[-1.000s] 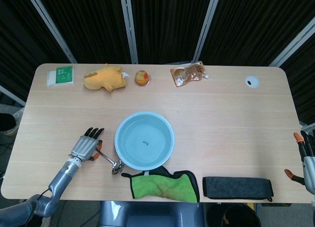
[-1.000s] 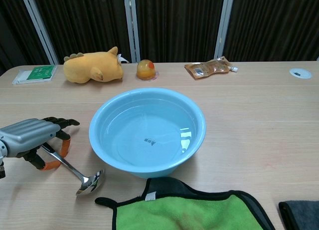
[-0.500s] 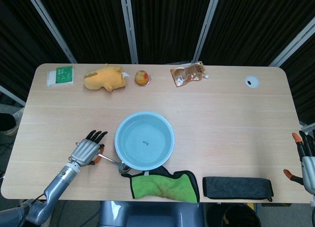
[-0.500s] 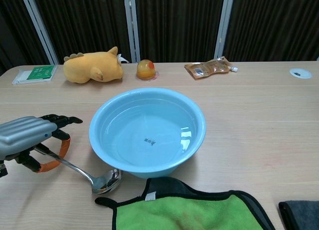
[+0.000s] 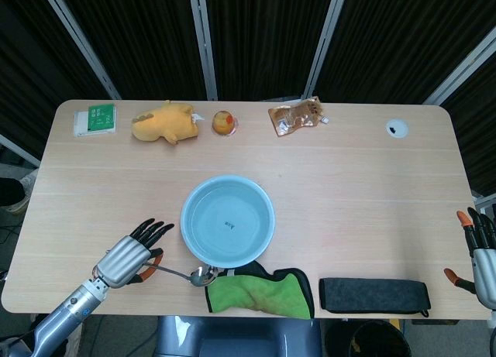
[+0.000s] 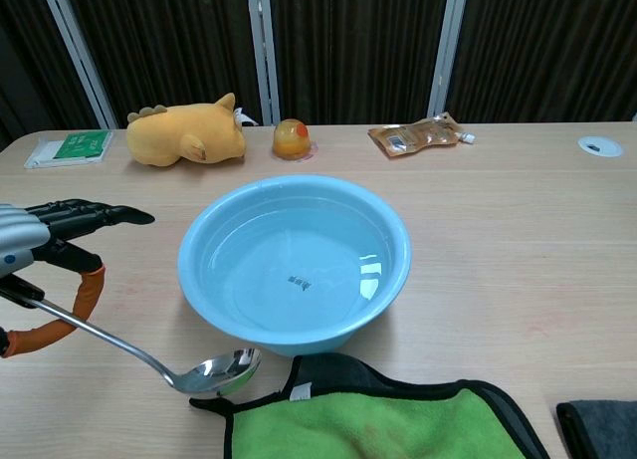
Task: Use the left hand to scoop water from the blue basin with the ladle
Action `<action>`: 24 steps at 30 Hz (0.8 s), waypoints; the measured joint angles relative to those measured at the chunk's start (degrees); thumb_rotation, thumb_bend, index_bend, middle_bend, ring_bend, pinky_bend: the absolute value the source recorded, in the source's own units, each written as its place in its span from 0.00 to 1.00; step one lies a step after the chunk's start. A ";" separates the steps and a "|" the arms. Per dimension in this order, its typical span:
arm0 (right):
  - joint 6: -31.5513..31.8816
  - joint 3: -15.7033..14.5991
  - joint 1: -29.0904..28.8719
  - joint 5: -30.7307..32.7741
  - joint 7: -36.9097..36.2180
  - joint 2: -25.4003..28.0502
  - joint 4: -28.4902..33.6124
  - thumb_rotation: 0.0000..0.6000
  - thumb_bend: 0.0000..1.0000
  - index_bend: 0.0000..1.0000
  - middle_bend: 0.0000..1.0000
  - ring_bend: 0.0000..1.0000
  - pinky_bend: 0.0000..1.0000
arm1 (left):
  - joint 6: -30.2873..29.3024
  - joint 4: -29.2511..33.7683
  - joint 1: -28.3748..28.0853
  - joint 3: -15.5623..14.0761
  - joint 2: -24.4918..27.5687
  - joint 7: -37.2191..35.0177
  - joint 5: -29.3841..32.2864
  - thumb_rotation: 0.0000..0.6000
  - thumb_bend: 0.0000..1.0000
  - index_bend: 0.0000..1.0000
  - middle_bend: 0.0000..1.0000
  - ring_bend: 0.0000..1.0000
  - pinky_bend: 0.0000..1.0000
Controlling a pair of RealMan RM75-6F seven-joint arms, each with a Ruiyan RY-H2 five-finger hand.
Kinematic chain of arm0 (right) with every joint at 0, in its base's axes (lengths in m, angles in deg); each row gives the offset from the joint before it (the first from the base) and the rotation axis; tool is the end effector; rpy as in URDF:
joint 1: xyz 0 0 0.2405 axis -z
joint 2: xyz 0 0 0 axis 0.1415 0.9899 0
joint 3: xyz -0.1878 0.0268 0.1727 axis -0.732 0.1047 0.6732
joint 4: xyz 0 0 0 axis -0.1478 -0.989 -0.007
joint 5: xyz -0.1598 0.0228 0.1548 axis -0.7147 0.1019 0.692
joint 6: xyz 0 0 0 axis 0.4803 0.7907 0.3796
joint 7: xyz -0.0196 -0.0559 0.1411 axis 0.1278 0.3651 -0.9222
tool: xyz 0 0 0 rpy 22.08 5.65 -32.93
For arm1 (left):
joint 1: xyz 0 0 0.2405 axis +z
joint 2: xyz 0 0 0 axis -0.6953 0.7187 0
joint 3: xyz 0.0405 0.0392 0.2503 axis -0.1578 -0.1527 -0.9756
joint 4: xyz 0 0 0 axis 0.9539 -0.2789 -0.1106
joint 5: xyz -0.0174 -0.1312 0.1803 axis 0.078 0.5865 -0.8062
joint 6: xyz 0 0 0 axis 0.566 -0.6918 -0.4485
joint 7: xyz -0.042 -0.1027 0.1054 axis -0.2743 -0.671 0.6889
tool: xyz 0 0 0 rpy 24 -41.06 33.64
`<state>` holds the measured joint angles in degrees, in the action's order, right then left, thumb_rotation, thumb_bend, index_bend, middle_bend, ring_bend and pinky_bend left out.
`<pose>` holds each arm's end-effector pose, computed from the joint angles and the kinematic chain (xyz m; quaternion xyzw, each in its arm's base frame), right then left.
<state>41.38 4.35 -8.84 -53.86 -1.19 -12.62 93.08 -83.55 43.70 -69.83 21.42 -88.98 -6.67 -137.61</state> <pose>-0.3356 -0.1715 0.1800 0.5850 -0.3568 0.3468 0.6405 -0.2233 0.2158 0.0084 -0.8107 -0.3113 -0.3736 0.3261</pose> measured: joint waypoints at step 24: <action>1.45 -0.44 0.85 -1.53 -3.73 1.14 -0.52 1.00 0.00 0.00 0.00 0.00 0.00 | 3.42 12.70 -4.55 4.72 10.20 4.95 1.59 1.00 0.61 0.70 0.00 0.00 0.00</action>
<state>42.83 3.91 -7.99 -55.39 -4.92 -11.48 92.56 -80.12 56.40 -74.37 26.14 -78.78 -1.71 -136.03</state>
